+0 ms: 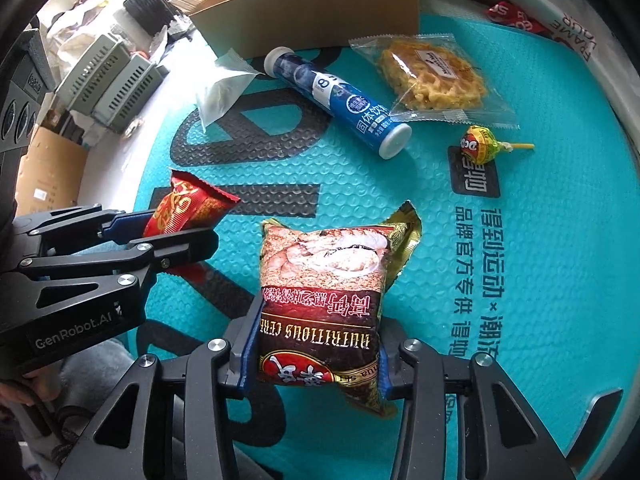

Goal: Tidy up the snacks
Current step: 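Lift both held packets and carry them over the cardboard box, then open both tools to drop the packets into the box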

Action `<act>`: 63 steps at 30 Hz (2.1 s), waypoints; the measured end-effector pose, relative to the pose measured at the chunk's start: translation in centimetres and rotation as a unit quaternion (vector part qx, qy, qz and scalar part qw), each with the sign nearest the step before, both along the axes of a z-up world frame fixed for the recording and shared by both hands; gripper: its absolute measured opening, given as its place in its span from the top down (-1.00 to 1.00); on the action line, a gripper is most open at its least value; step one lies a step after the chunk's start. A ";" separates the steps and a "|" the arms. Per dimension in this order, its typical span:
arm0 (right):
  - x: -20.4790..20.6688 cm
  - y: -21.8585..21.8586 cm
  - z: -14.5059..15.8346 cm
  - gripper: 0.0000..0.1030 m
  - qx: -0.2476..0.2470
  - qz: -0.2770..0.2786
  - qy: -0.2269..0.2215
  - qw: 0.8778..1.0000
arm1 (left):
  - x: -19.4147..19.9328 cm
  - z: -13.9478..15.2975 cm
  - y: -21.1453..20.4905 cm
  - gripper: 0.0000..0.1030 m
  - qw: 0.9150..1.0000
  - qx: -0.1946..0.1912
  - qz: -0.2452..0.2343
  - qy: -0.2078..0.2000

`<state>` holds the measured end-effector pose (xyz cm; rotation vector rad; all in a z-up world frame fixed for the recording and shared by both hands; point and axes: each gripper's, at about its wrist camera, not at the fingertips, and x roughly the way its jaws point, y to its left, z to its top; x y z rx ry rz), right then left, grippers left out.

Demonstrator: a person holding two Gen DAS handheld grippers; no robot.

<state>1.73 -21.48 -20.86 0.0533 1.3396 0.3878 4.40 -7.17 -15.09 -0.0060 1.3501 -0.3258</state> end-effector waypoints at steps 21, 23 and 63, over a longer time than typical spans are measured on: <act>2.6 0.5 7.6 0.16 0.055 0.020 -0.065 0.996 | 1.6 9.5 1.7 0.37 0.996 -0.029 0.040 -0.077; 3.5 0.4 8.7 0.16 0.059 0.023 -0.077 0.995 | 2.5 10.5 1.4 0.37 0.995 -0.030 0.040 -0.088; 26.7 3.7 9.0 0.16 0.018 0.011 -0.189 0.982 | 27.1 7.0 3.9 0.37 0.986 0.005 0.082 -0.144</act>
